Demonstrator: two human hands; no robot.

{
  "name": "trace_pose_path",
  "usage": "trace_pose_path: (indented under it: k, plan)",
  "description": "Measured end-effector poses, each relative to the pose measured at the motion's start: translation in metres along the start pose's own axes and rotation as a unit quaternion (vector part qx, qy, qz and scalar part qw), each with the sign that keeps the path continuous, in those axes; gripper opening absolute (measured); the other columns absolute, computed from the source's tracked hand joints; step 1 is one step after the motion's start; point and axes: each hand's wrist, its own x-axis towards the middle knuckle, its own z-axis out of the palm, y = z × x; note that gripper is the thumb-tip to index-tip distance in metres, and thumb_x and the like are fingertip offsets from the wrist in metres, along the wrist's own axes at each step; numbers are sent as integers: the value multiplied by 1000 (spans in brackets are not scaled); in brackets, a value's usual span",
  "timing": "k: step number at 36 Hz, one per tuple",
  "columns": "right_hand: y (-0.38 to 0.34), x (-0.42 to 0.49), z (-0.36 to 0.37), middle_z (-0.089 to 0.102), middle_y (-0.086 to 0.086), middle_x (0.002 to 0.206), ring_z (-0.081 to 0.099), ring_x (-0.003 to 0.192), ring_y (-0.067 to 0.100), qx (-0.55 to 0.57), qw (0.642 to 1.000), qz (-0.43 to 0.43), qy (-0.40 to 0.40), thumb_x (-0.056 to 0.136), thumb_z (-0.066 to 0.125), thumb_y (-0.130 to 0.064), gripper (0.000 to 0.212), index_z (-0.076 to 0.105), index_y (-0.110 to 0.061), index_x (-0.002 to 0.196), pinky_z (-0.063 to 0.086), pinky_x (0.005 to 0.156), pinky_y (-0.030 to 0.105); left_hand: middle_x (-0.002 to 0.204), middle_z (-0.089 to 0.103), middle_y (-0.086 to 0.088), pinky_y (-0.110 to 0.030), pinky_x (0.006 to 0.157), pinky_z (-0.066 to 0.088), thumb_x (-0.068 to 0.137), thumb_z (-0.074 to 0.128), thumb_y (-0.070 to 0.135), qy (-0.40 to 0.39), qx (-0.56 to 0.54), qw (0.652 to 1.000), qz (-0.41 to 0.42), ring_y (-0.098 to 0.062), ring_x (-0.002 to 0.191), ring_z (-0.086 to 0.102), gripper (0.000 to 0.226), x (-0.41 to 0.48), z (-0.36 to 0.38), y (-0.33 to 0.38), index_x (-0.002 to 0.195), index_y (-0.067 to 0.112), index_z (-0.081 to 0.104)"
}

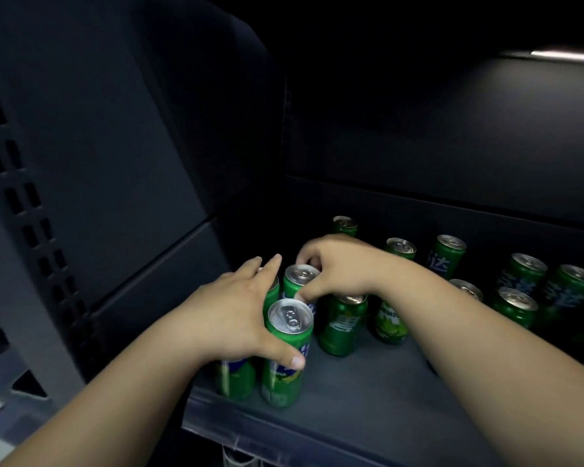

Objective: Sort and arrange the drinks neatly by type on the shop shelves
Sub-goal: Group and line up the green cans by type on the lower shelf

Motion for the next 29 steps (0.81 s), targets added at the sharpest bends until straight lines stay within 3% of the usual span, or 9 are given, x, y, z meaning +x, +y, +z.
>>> trace_pose_path:
  k: [5, 8, 10, 16, 20, 23, 29]
  plan:
    - [0, -5, 2, 70, -6, 89, 66, 76, 14, 29, 999, -20, -39, 67, 86, -34, 45, 65, -30, 107, 57, 67, 38, 167, -6, 9, -42, 119, 26, 31, 66, 89, 12, -27, 999, 13, -18, 153, 7, 154, 1, 1, -4, 154, 42, -13]
    - [0, -9, -5, 62, -16, 111, 59, 82, 0, 13, 997, -42, -70, 70, 87, -28, 71, 57, -33, 134, 49, 69, 21, 166, -6, 13, -40, 122, 21, 31, 72, 85, 30, -81, 996, 27, -13, 152, 0, 153, -3, -3, -9, 154, 44, -9]
    - [0, -12, -8, 58, -18, 114, 52, 77, -7, 2, 996, -48, -71, 72, 87, -25, 76, 53, -34, 140, 40, 66, 13, 165, -7, 15, -40, 122, 21, 33, 78, 80, 37, -93, 995, 27, -13, 152, 0, 152, -8, -5, -13, 153, 47, -9]
    - [2, -16, -5, 67, -9, 111, 60, 75, -8, 63, 992, -71, -80, 73, 89, -20, 59, 63, -29, 125, 49, 71, 19, 165, -15, 12, -31, 119, 28, 41, 94, 57, -5, -88, 996, 18, -12, 151, 13, 157, -14, 0, -18, 152, 46, -15]
    - [-3, -18, -4, 69, -8, 106, 63, 76, -8, 85, 990, -83, -82, 74, 89, -19, 55, 64, -24, 122, 51, 73, 16, 166, -11, 7, -25, 117, 27, 43, 95, 55, 9, -81, 996, 18, -13, 151, 15, 155, -11, 4, -16, 156, 41, -11]
    - [-6, -19, -2, 70, -7, 105, 67, 82, 1, 91, 989, -88, -80, 74, 89, -22, 52, 65, -24, 120, 57, 80, 27, 166, -10, 3, -22, 113, 26, 45, 94, 56, 10, -79, 997, 20, -14, 152, 14, 153, -11, 4, -14, 156, 39, -10]
    - [-6, -21, 3, 71, -2, 106, 66, 83, 1, 117, 986, -85, -77, 78, 87, -17, 50, 64, -20, 122, 58, 81, 29, 166, -12, 6, -27, 113, 34, 44, 93, 58, 4, -73, 997, 21, -16, 148, 27, 149, -11, 3, -17, 156, 42, -4]
